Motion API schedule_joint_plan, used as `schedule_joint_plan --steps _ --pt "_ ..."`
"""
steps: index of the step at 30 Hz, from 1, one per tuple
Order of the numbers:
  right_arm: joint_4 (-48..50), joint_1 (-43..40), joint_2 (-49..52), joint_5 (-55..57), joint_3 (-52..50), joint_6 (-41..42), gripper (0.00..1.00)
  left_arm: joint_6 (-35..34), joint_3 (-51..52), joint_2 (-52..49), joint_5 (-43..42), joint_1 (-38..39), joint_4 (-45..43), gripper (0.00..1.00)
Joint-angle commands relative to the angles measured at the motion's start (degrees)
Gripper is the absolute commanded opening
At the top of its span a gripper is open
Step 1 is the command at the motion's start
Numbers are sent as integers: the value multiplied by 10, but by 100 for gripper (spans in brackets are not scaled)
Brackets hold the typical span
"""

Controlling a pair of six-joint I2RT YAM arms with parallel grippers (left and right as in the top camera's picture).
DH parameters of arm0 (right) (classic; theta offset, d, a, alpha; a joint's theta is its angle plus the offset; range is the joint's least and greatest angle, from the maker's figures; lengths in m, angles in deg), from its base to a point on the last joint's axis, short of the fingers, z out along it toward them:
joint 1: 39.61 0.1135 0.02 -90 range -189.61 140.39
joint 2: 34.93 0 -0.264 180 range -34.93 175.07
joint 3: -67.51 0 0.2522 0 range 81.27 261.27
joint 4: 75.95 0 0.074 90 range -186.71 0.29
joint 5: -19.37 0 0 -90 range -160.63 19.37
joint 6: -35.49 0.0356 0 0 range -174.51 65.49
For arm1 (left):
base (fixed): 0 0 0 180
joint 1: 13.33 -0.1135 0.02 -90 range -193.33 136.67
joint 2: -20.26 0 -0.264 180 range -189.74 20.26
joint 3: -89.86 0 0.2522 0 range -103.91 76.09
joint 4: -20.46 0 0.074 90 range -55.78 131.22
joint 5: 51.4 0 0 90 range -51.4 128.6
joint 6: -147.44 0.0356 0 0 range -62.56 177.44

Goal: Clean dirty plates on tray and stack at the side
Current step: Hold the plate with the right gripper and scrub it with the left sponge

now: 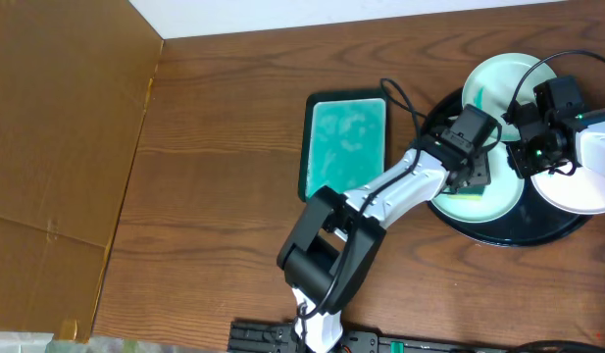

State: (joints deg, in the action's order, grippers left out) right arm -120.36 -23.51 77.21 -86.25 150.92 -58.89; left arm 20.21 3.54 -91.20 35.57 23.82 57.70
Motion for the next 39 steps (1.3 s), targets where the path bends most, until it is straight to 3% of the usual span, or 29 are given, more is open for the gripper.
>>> schedule_joint_plan --steps 1,3,5,8,16,21,27,31,39 --pt "0 1 11 -1 7 1 13 8 1 -10 23 -1 -5 53" --pt "0 1 11 -1 7 1 13 8 1 -11 23 -1 -4 44" --pt "0 1 11 -1 7 1 13 8 1 -11 23 -1 -4 26" --pt "0 1 11 -1 7 1 13 -2 1 -11 21 -1 -4 8" --pt "0 1 11 -1 7 1 12 -81 1 -11 -65 -1 -15 7" --pt "0 2 11 -1 7 1 11 -74 3 -21 59 -1 27 7" --pt "-3 2 11 0 7 5 1 -17 3 -43 167 -2 57 7" --pt "-3 1 11 0 7 12 1 11 3 -37 273 -7 65 7" --pt "-10 1 11 19 7 22 1 25 3 31 265 -40 60 7"
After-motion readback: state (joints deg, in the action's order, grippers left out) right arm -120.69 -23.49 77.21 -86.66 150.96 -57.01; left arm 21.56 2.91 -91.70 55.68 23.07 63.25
